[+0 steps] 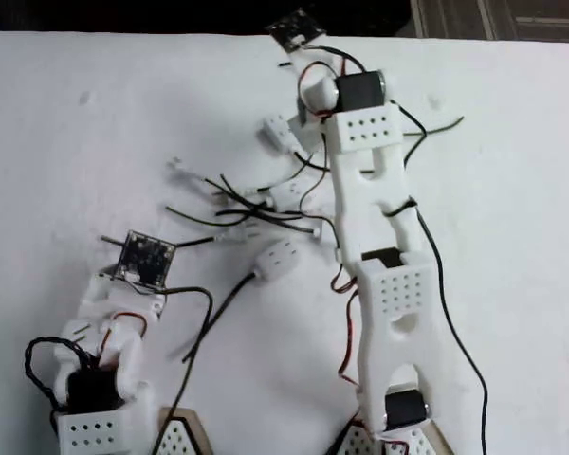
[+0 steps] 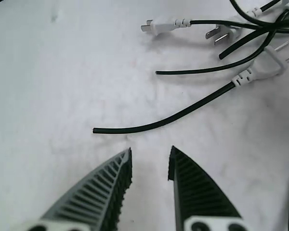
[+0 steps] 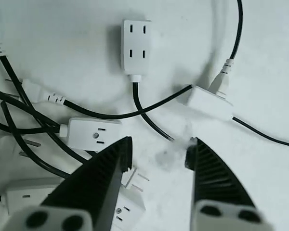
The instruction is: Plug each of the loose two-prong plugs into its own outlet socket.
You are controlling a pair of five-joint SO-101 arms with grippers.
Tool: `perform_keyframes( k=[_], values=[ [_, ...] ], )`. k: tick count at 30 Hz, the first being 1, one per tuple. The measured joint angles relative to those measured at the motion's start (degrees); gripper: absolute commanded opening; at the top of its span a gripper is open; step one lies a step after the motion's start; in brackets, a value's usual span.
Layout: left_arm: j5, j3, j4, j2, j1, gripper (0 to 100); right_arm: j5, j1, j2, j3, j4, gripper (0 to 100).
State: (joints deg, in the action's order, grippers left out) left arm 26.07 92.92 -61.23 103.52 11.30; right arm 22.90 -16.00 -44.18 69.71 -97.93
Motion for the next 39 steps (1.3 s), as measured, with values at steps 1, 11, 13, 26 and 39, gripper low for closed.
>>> perform_keyframes(
  k=[1,11,13,26,39],
  values=[
    [0.0,0.0,0.0,0.0,0.09,15,0.0,-0.35,0.0,0.0,0.0,18.0],
    [0.0,0.0,0.53,0.0,7.91,15,-3.43,-7.21,2.64,-12.57,-0.53,18.0],
    [0.0,0.0,1.14,0.0,9.05,15,-4.22,-9.41,6.33,-19.43,-0.53,18.0],
    [-5.1,-1.23,1.49,0.09,13.54,15,-1.93,-23.91,21.45,-50.64,5.54,18.2],
    [-5.1,-1.23,1.49,0.09,13.54,15,9.76,-26.55,19.78,-60.57,23.56,18.3]
  ],
)
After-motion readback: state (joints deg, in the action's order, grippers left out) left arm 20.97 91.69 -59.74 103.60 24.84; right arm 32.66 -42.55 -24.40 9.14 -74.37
